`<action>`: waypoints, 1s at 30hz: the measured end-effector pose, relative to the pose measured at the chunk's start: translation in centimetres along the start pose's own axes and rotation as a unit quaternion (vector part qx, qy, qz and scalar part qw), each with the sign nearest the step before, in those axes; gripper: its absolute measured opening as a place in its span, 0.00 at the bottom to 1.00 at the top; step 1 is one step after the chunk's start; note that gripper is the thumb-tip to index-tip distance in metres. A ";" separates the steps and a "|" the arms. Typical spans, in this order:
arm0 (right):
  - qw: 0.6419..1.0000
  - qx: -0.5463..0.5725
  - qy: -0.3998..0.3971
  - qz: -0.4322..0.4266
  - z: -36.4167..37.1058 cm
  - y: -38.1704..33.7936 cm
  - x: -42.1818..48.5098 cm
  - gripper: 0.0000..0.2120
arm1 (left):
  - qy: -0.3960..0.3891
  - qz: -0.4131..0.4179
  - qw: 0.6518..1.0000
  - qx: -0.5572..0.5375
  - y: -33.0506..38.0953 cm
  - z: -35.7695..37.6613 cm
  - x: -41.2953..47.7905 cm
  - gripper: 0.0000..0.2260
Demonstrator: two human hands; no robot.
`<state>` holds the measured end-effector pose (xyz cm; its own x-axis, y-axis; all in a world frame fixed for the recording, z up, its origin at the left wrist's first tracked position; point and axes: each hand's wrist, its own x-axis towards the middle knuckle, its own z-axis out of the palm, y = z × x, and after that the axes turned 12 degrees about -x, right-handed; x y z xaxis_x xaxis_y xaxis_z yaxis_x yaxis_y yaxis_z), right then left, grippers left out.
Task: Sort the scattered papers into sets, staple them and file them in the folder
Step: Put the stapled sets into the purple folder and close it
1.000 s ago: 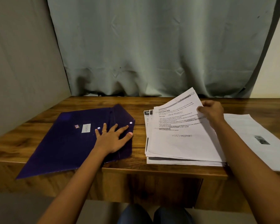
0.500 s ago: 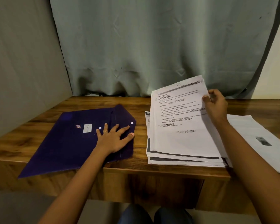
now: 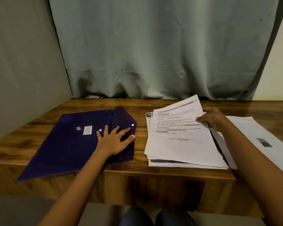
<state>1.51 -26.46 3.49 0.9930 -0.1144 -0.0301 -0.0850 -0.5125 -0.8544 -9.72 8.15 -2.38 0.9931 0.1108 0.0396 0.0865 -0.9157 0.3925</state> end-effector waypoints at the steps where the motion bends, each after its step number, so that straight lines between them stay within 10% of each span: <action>1: 1.000 0.006 0.020 -0.007 0.0 0.1 0.1 0.19 | 0.000 0.000 1.000 0.000 0.0 0.0 0.0 0.32; 11: 0.974 0.215 0.054 -0.035 -0.5 0.0 -1.3 0.18 | 0.002 0.002 1.000 0.000 0.0 0.0 0.0 0.30; 30: 0.972 0.224 0.069 -0.016 0.1 0.1 -0.9 0.17 | -0.008 -0.004 1.000 -0.008 0.2 -0.4 0.1 0.29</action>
<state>0.57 -26.29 3.32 0.9713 -0.2340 0.0436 0.0209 -0.0987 -0.9949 -9.60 8.13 -1.95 0.9935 0.1122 0.0216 0.0937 -0.9083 0.4076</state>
